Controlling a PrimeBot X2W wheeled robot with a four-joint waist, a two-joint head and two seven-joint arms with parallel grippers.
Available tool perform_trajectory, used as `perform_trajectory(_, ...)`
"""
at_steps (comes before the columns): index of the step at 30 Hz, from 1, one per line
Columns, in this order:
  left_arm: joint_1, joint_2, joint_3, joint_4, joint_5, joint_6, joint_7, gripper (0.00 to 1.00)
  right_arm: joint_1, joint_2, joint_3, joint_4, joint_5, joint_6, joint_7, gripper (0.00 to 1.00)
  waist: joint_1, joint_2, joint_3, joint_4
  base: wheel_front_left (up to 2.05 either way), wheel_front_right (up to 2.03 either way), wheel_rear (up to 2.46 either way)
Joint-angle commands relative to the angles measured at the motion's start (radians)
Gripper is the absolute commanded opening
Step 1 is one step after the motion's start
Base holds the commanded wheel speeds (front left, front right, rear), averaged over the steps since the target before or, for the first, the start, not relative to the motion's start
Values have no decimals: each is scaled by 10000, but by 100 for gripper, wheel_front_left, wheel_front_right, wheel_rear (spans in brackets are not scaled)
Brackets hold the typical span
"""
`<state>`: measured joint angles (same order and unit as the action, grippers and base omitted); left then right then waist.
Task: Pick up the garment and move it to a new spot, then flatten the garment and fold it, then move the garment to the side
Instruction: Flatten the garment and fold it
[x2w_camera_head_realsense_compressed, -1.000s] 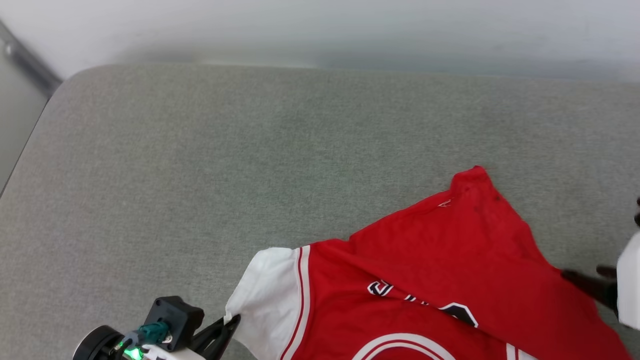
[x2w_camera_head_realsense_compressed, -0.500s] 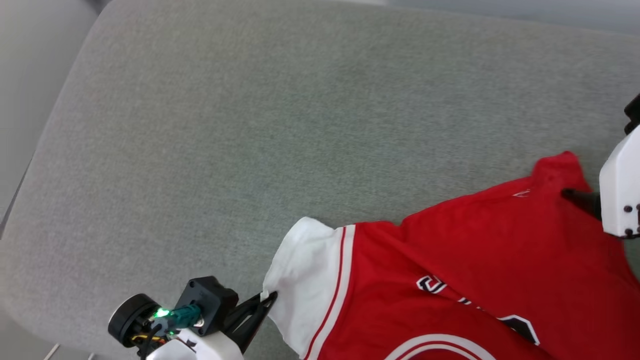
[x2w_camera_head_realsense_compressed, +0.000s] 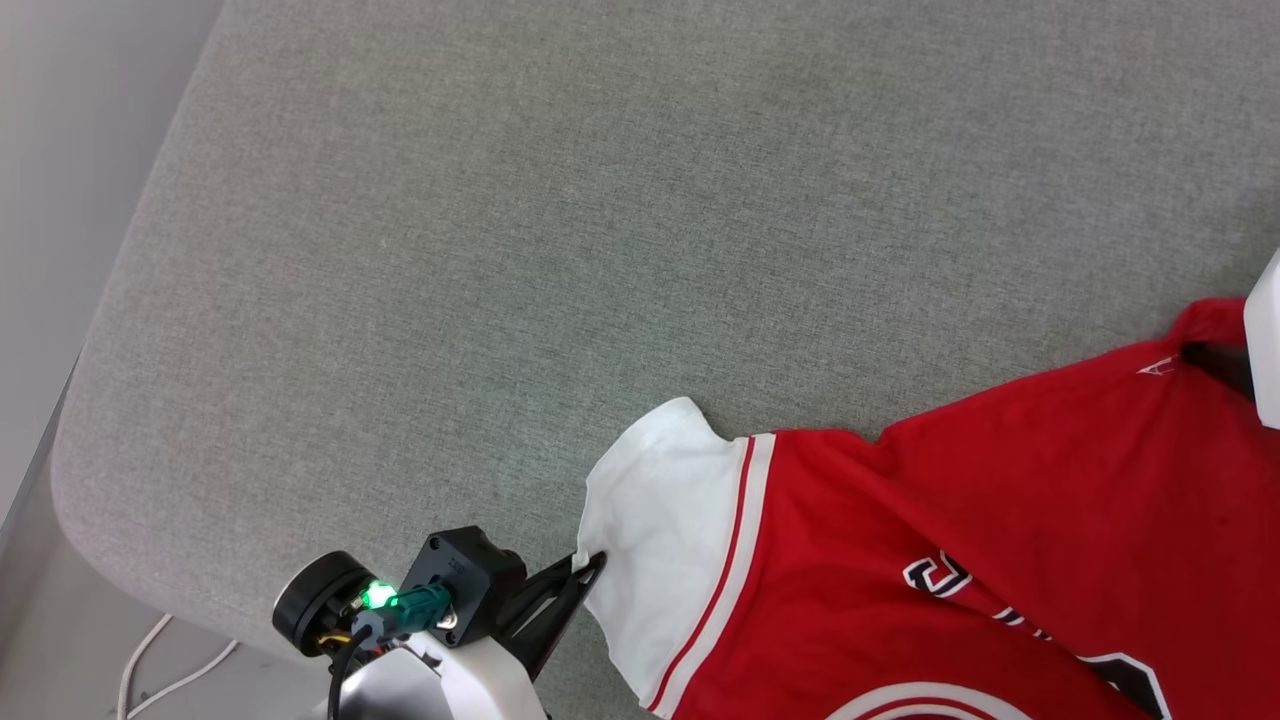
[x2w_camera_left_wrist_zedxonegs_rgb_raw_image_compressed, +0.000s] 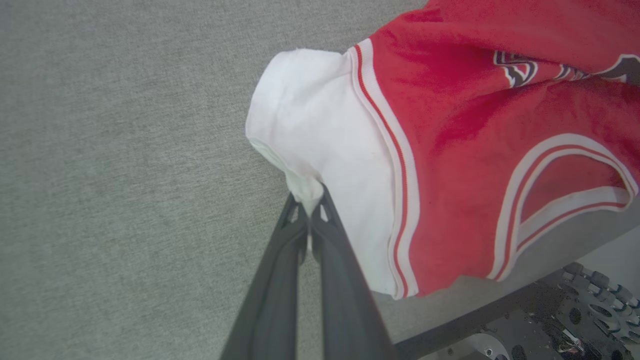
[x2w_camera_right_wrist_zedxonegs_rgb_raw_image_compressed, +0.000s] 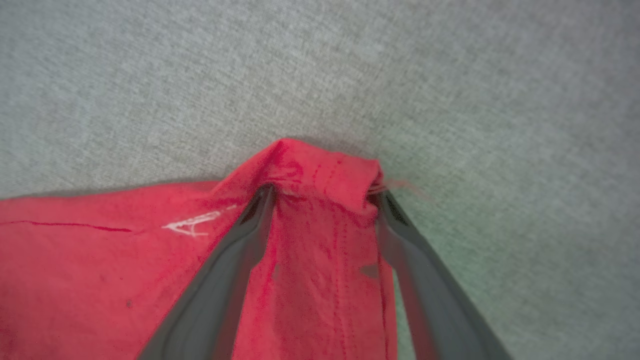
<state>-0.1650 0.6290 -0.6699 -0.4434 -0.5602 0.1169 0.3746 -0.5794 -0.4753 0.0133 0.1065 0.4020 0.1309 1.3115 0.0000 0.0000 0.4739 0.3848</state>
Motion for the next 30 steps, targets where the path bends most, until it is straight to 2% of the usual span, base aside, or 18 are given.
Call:
perform_trajectory(1,-106,-43,-6,79,-20,-48,-83,0,417,145,299,620,32,-4,-72,100,0,0,51,66,0,0,0)
perform_trajectory(2,-124,-60,-18,120,-26,-68,-110,0,455,131,321,700,2,-4,-95,100,0,0,53,82,0,0,0)
perform_trajectory(3,-146,-77,-26,148,-34,-81,-114,0,482,137,327,788,-7,-4,-113,81,0,0,44,91,0,0,0)
perform_trajectory(4,-161,-91,-35,188,-49,-82,-131,0,495,155,320,860,-3,-4,-139,0,0,0,25,95,0,0,0)
perform_trajectory(16,32,180,355,288,-127,164,-347,0,114,321,399,1144,442,-2,-1510,0,0,0,-1088,-526,0,0,0)
perform_trajectory(27,50,974,1605,-190,-171,722,-772,0,-165,130,959,581,1490,-4,-3502,0,0,0,-2855,-1860,0,0,0)
perform_trajectory(29,-50,1068,1911,-309,-209,823,-929,0,-170,169,1011,311,1761,-4,-3773,0,0,0,-3130,-2120,0,0,0)
perform_trajectory(30,-178,1214,2345,-493,-229,976,-1118,0,-102,146,1031,-163,2125,-4,-4113,0,0,0,-3482,-2515,0,0,0)
